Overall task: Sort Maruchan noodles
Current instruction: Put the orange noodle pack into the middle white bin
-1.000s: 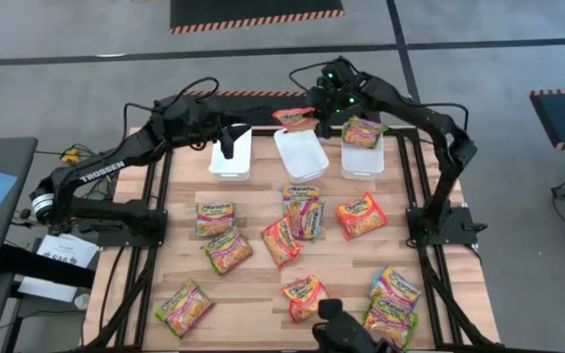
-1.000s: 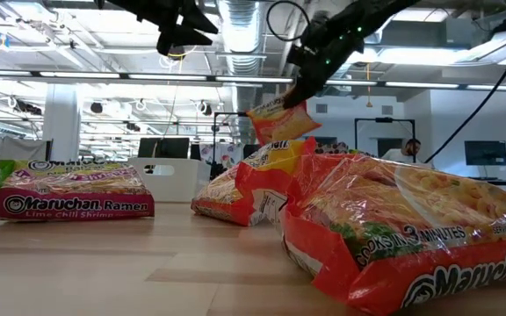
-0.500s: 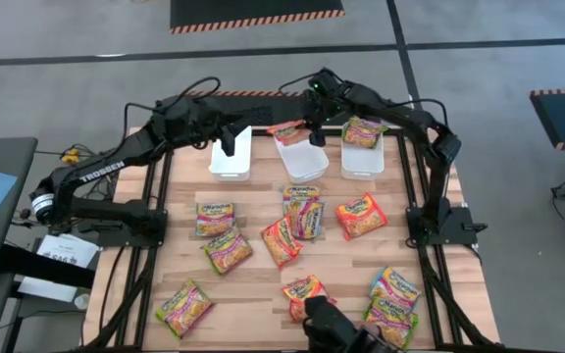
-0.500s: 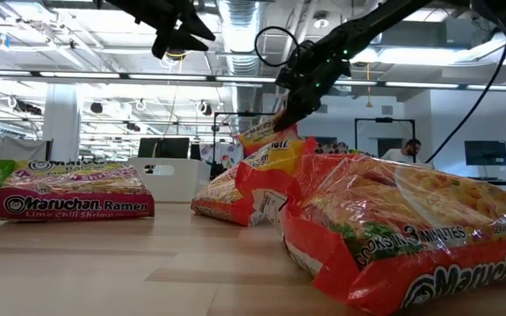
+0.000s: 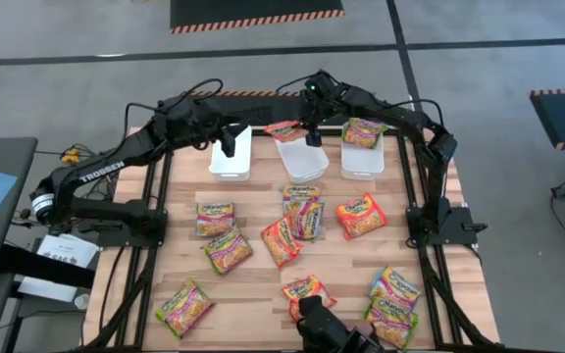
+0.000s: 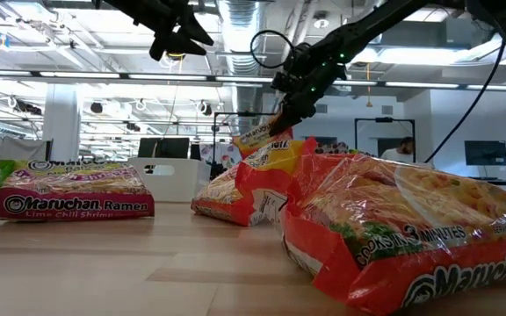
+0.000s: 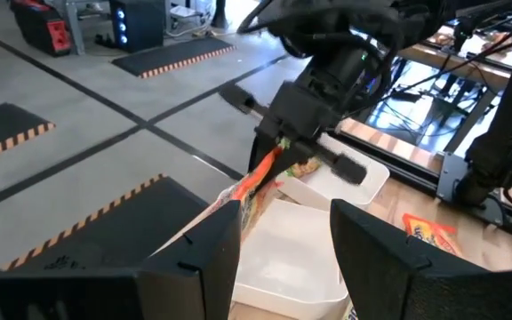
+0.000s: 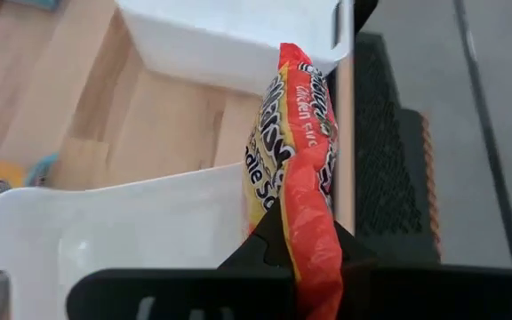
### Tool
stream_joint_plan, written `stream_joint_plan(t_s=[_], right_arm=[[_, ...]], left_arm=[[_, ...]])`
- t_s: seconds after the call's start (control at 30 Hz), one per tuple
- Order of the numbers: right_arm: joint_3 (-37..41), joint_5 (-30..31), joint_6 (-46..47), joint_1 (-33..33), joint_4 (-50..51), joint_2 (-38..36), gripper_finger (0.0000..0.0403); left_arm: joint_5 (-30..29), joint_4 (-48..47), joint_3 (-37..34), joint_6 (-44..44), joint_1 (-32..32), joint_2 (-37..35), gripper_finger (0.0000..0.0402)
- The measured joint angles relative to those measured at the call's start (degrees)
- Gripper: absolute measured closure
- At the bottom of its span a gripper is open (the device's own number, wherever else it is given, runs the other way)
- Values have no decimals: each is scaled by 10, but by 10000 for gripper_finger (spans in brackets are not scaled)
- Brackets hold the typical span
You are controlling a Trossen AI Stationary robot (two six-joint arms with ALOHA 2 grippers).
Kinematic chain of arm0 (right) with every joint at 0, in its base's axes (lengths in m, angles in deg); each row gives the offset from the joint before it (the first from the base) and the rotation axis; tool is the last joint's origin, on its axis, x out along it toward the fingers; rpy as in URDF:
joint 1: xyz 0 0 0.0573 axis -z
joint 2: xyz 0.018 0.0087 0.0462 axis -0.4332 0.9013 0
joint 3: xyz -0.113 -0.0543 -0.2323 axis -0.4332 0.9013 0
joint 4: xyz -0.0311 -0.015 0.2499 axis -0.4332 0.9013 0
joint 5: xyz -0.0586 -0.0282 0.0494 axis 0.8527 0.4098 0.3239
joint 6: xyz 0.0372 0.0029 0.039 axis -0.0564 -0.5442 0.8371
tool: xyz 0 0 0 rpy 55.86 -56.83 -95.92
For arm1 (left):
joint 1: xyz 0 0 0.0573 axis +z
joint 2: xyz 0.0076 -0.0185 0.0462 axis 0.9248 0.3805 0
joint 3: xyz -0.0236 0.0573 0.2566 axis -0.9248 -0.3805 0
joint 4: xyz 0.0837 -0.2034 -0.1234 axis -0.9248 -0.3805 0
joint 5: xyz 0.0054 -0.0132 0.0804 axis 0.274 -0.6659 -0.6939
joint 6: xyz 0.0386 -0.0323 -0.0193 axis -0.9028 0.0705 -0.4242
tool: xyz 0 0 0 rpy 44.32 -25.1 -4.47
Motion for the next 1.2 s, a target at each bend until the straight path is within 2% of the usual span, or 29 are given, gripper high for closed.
stream_joint_plan(t_s=[0.33, 0.57, 0.9, 1.03, 1.2], right_arm=[[0, 16, 16, -3, -8, 9, 389], [0, 19, 15, -2, -19, 9, 344], [1, 81, 16, -8, -4, 37, 293], [-1, 142, 12, -16, -20, 45, 283], [0, 153, 18, -13, -22, 45, 279]], left_arm=[[1, 0, 0, 0, 0, 0, 239], [1, 0, 0, 0, 0, 0, 239], [3, 0, 0, 1, 0, 0, 239], [3, 0, 0, 2, 0, 0, 239], [3, 0, 0, 2, 0, 0, 239]])
